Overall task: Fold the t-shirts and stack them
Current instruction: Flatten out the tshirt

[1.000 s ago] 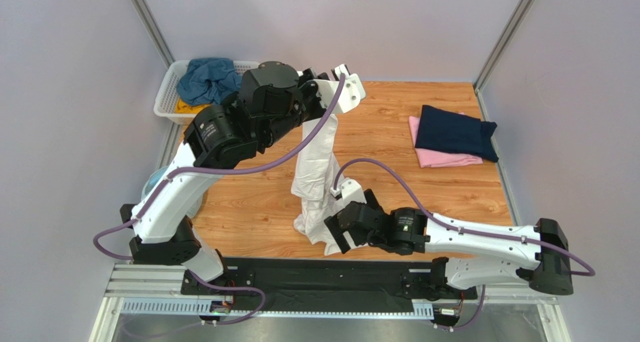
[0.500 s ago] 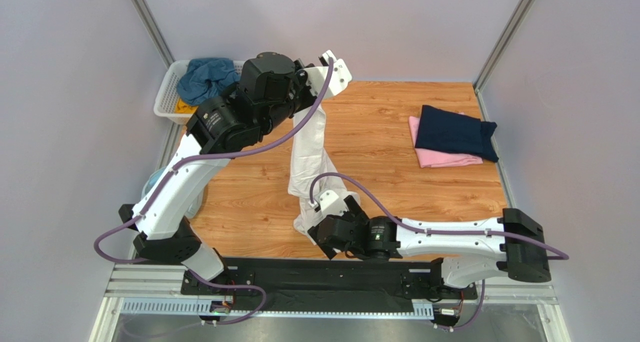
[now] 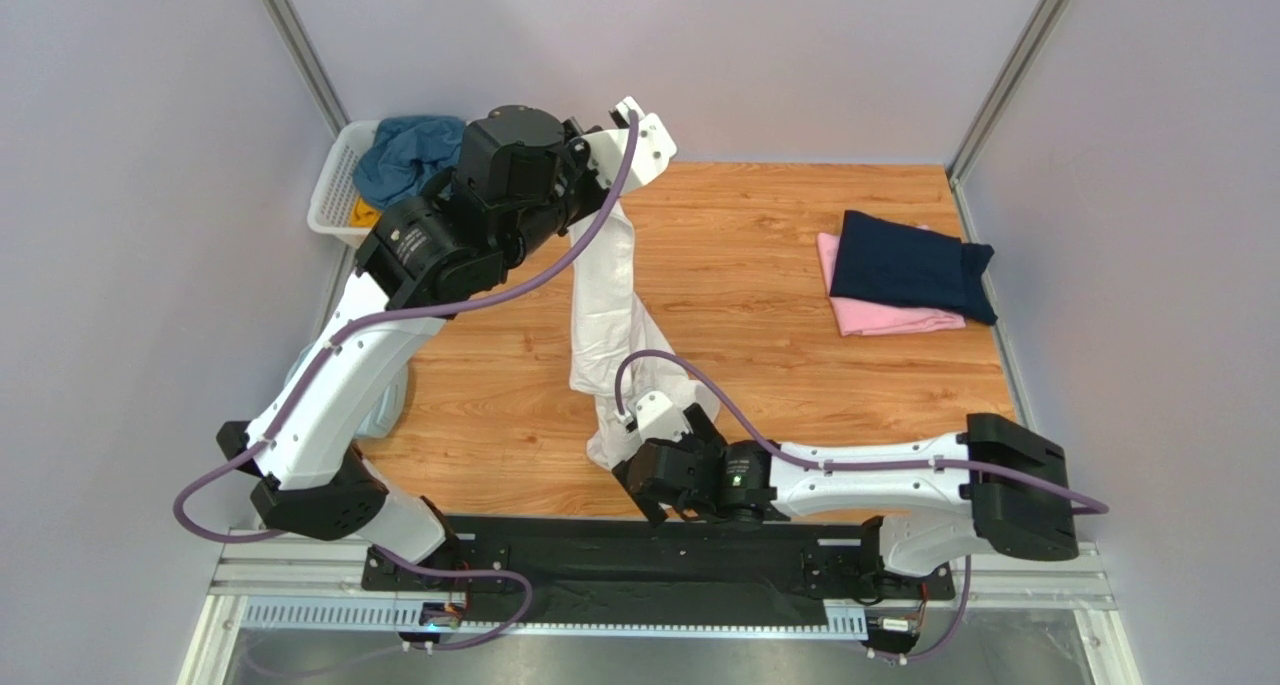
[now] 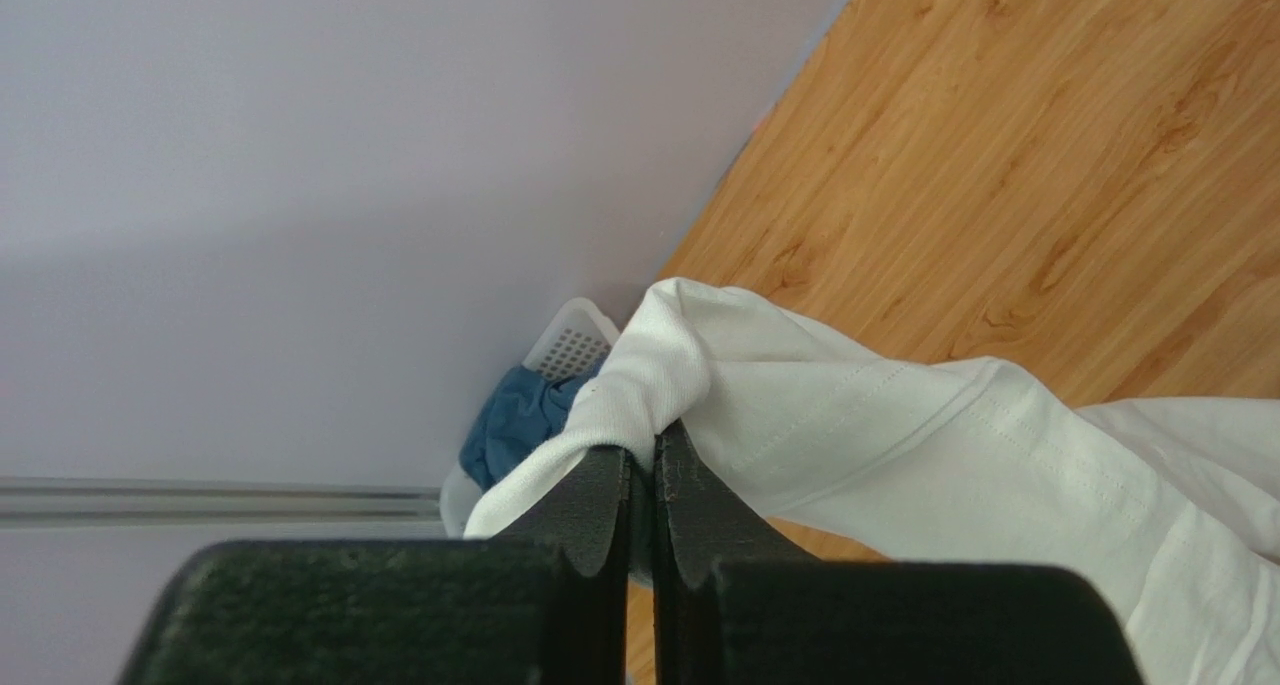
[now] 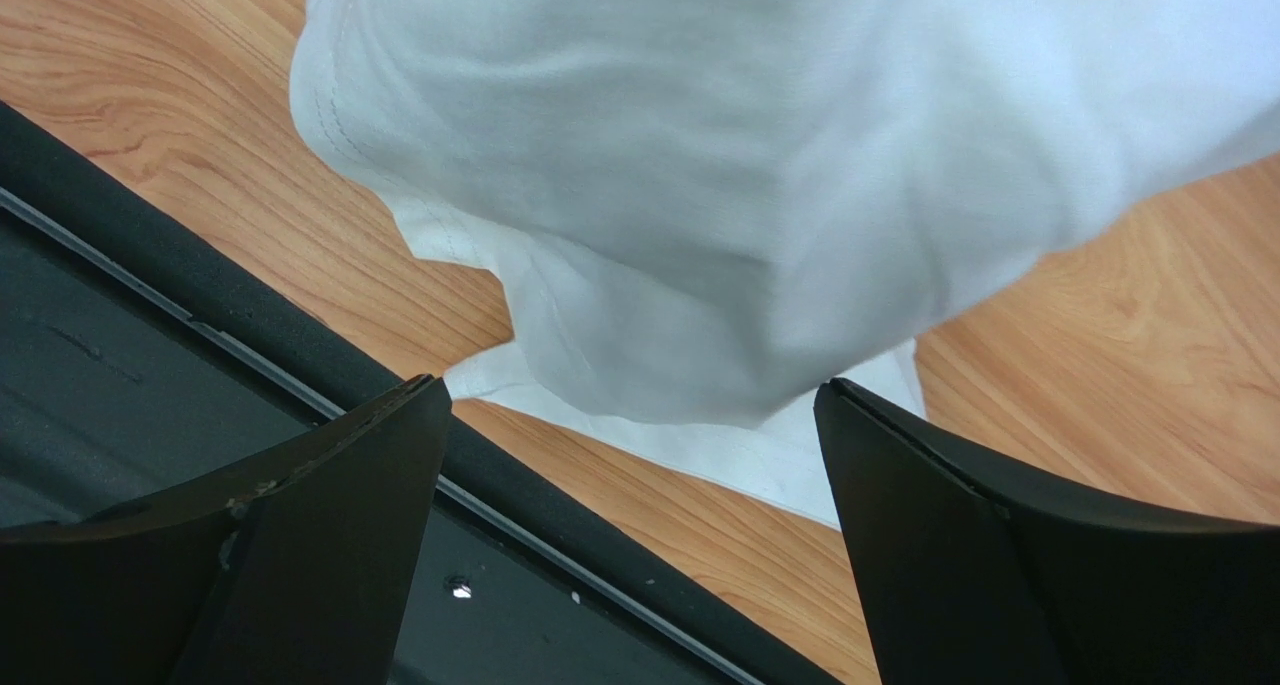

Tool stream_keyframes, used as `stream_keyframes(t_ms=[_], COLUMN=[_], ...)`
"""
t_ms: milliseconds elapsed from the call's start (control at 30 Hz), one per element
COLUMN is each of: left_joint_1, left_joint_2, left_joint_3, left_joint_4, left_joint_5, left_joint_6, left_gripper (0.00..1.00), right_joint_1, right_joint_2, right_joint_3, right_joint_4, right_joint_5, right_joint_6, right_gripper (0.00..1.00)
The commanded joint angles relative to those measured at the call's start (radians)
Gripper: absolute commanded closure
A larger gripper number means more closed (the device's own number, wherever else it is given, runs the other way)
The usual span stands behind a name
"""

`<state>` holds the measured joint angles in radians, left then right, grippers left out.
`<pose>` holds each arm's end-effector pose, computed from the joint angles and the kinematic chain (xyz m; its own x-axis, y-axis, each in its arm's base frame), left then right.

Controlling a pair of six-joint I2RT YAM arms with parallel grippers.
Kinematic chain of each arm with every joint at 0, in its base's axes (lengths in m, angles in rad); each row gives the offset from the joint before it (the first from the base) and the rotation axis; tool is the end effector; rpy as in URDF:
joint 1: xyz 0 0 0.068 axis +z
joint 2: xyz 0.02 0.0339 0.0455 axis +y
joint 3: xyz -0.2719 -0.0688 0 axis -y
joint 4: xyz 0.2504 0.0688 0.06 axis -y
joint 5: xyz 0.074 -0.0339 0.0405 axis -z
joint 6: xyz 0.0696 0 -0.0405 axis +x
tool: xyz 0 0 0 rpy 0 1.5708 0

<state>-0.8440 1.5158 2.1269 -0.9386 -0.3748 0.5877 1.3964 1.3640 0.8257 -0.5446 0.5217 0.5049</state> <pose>0.2231 -0.2126 0.5332 0.0800 0.6865 -0.7227 0.5056 0.5969 0.6230 0.0815 0.2627 0.1841 -0.5275 -0.5773 -0.6232 -0.6377 0.7538 -0.1585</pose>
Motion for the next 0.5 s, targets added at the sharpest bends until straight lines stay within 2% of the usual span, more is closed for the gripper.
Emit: stream_keyframes(t_ms=[0, 100, 167, 467], left_joint_1=[0.029, 0.049, 0.059, 0.062], left_joint_2=[-0.043, -0.049, -0.054, -0.077], left_joint_3=[-0.034, -0.048, -0.05, -0.076], left_joint_4=[0.08, 0.089, 0.086, 0.083], left_joint_5=[0.002, 0.005, 0.014, 0.034], left_joint_6=[-0.012, -0.008, -0.012, -0.028], left_gripper=[1.0, 1.0, 1.0, 1.0], right_joint_1=[-0.025, -0.052, -0.069, -0.135], right_joint_2=[0.072, 0.07, 0.052, 0.023], right_joint_3=[-0.005, -0.029, -0.042, -0.051], right_joint_4=[0.119, 0.161, 0.181, 0.201], right_joint_5=[-0.051, -0.095, -0.114, -0.14], right_joint_6=[0.032, 0.032, 0.03, 0.011], right_gripper=[0.0, 0.0, 0.05, 0.36])
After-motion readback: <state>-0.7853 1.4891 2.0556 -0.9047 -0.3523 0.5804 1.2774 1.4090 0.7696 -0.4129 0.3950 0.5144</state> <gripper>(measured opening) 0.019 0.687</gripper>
